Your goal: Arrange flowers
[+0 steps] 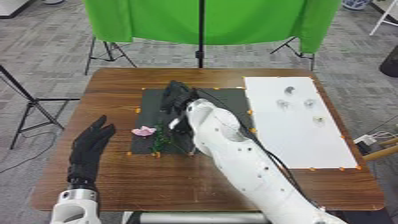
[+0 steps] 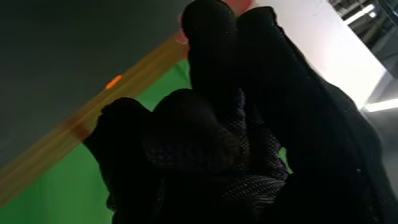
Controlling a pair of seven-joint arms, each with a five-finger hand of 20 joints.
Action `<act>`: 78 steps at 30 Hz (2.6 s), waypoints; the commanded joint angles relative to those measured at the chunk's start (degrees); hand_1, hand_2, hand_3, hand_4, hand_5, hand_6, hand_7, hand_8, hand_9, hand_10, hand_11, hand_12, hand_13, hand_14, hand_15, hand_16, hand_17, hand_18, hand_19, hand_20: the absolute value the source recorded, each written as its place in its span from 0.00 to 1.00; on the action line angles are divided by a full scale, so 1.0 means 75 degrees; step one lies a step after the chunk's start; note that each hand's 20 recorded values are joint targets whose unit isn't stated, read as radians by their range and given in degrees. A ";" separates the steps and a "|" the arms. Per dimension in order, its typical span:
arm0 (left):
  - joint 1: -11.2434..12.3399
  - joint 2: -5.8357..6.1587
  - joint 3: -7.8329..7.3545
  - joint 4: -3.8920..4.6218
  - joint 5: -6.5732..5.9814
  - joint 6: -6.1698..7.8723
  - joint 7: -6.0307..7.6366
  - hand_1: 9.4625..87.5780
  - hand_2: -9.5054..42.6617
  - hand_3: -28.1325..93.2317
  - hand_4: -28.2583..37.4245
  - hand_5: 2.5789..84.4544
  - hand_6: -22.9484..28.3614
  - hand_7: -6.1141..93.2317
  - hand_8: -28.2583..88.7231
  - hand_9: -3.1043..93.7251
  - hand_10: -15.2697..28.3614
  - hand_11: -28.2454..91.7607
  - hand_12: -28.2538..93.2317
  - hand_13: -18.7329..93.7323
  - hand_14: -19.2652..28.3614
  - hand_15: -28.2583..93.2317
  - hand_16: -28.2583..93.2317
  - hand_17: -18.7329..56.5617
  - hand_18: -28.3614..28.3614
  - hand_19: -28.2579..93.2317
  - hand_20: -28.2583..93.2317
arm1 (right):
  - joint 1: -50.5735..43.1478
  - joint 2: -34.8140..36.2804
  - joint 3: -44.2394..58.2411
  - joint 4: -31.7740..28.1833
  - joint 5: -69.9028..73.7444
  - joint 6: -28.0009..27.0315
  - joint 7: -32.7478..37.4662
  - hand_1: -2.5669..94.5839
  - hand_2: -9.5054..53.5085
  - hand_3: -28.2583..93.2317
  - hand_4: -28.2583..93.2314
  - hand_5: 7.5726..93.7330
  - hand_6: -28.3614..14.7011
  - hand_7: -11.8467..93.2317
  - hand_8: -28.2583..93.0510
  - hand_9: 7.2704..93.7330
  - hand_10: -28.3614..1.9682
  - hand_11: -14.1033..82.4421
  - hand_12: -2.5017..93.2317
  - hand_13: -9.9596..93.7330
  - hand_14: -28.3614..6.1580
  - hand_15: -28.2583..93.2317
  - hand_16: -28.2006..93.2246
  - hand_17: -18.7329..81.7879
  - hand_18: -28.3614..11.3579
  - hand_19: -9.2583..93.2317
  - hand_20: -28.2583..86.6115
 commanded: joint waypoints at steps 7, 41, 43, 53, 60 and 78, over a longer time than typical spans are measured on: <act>-0.0063 0.0074 0.0143 0.0071 -0.0056 0.0080 0.0062 0.15 0.04 0.77 0.03 0.46 0.53 0.12 0.19 0.48 0.62 0.36 0.35 0.47 0.70 0.31 0.26 0.34 0.72 0.27 0.39 | 0.0461 -0.1171 0.0620 0.1213 -0.1274 -0.0533 -0.0262 0.69 0.00 0.67 0.15 0.79 0.61 0.34 0.34 0.96 0.65 0.26 0.46 0.95 0.79 0.76 0.53 0.85 0.47 1.00 0.78; -0.0086 0.0065 0.0091 0.0074 -0.0031 -0.0064 -0.0141 0.15 0.04 0.77 0.04 0.46 0.52 0.13 0.19 0.48 0.62 0.35 0.35 0.47 0.70 0.31 0.26 0.33 0.72 0.27 0.39 | 0.0594 0.1225 0.0313 -0.1049 -0.1039 -0.0228 -0.0469 0.57 0.00 0.72 0.13 0.63 0.68 0.29 0.21 0.88 0.55 0.35 0.42 0.94 0.75 0.77 0.53 0.82 0.43 1.00 0.77; -0.0031 0.0069 0.0045 0.0058 -0.0044 -0.0042 -0.0150 0.15 0.04 0.77 0.04 0.46 0.52 0.13 0.19 0.48 0.62 0.35 0.35 0.47 0.70 0.31 0.26 0.33 0.72 0.27 0.39 | 0.0411 0.2089 0.0598 -0.1965 -0.1117 0.0207 -0.0513 0.54 0.00 0.73 0.12 0.64 0.67 0.29 0.22 0.86 0.53 0.38 0.39 0.93 0.73 0.77 0.53 0.81 0.42 1.00 0.77; 0.0201 0.0004 -0.0072 -0.0038 -0.0036 -0.0043 -0.0167 0.15 0.04 0.77 0.04 0.46 0.52 0.13 0.19 0.48 0.62 0.35 0.35 0.47 0.70 0.31 0.26 0.33 0.72 0.27 0.39 | -0.2481 0.4504 0.4345 -0.4016 -0.1926 0.0040 0.0093 0.45 0.00 0.78 0.12 0.60 0.62 0.28 0.17 0.65 0.36 0.33 0.27 0.72 0.44 0.69 0.48 0.56 0.20 0.90 0.68; 0.0198 -0.0056 -0.0021 -0.0067 0.0061 -0.0112 -0.0200 0.15 0.04 0.77 0.04 0.46 0.52 0.13 0.19 0.48 0.62 0.36 0.35 0.47 0.70 0.31 0.26 0.33 0.72 0.27 0.39 | -0.3488 0.4625 0.5280 -0.3346 -0.2597 -0.1275 0.0137 0.41 0.00 0.76 0.12 0.59 0.60 0.26 0.18 0.64 0.35 0.32 0.28 0.74 0.45 0.74 0.49 0.61 0.21 0.97 0.72; 0.0260 -0.0119 -0.0008 -0.0083 0.0063 -0.0100 -0.0194 0.15 0.05 0.77 0.04 0.46 0.52 0.13 0.19 0.48 0.62 0.35 0.35 0.47 0.70 0.31 0.26 0.33 0.72 0.27 0.39 | -0.4098 0.4240 0.5311 -0.1715 -0.3354 -0.0623 -0.0444 0.44 0.00 0.77 0.10 0.59 0.67 0.28 0.16 0.69 0.40 0.33 0.26 0.80 0.56 0.76 0.50 0.69 0.31 1.00 0.71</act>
